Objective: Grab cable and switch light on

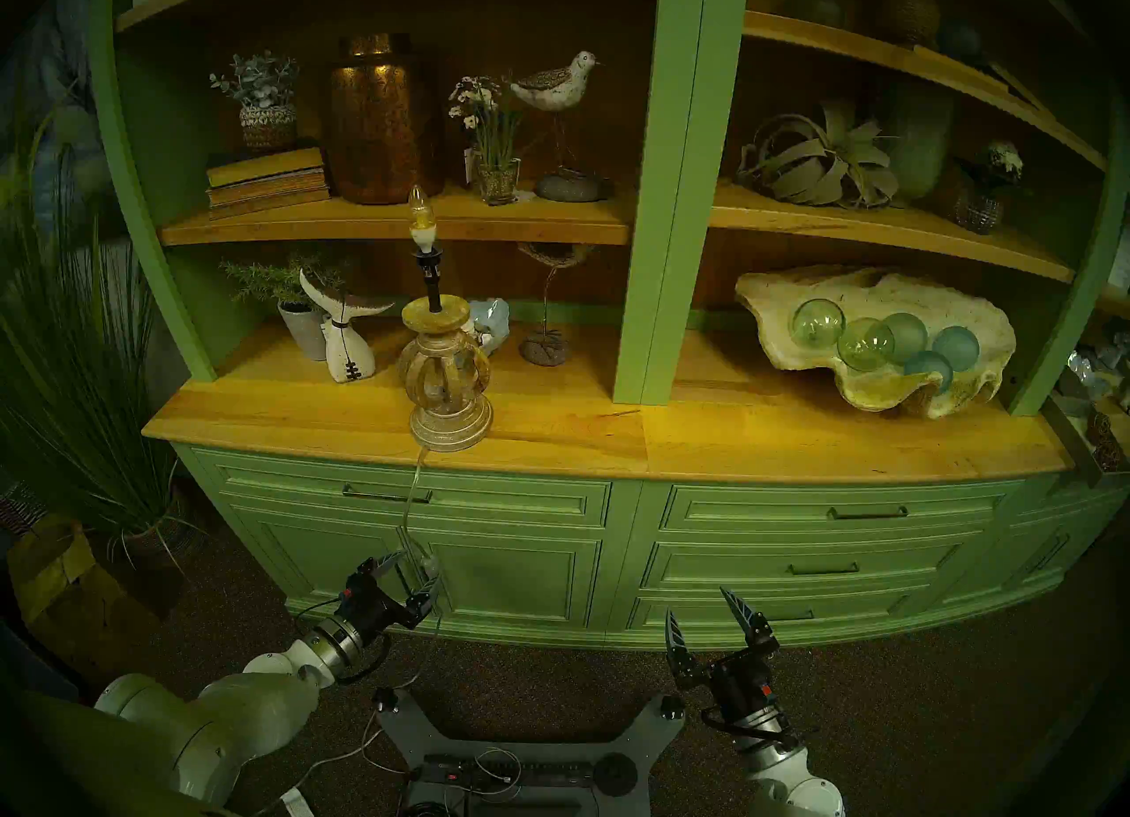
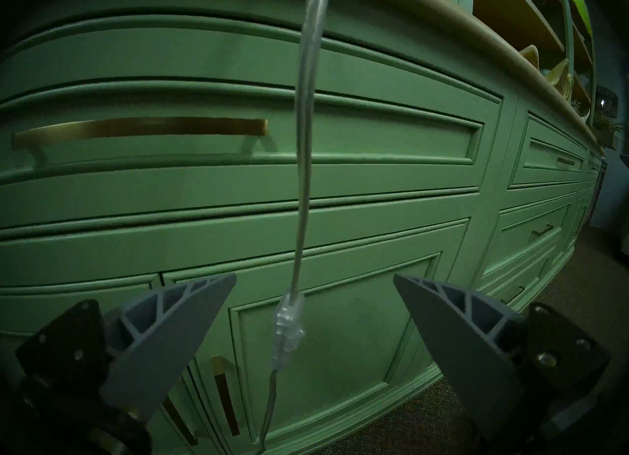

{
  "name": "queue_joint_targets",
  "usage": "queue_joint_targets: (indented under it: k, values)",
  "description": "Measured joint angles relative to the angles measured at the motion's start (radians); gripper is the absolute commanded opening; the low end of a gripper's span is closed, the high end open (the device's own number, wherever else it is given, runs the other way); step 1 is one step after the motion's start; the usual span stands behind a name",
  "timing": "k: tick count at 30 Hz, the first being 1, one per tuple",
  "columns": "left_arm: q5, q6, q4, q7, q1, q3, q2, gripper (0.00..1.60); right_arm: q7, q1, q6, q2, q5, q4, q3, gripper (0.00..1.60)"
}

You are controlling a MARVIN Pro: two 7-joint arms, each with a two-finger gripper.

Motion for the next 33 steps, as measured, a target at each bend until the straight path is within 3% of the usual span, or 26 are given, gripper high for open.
queue_joint_targets:
  k: [20,30,31,32,33]
  values:
    - [0.011,-0.017,0.068,-0.006,-0.063,-0.001,-0.034,1.6,0.0,0.0,0.0,0.0,0.0,0.0,0.0,1.6]
    - [0.02,-0.009,0.103,-0.008,-0.083,0.0,-0.045,1.36,0.0,0.0,0.0,0.0,0.0,0.0,0.0,1.6]
    - [0.021,-0.006,0.106,-0.007,-0.086,0.0,-0.046,1.32,0.0,0.0,0.0,0.0,0.0,0.0,0.0,1.6]
    - [0.021,-0.001,0.109,-0.007,-0.088,-0.001,-0.047,1.1,0.0,0.0,0.0,0.0,0.0,0.0,0.0,1.6]
    - [0.022,0.004,0.11,-0.006,-0.09,-0.001,-0.048,1.06,0.0,0.0,0.0,0.0,0.0,0.001,0.0,1.6]
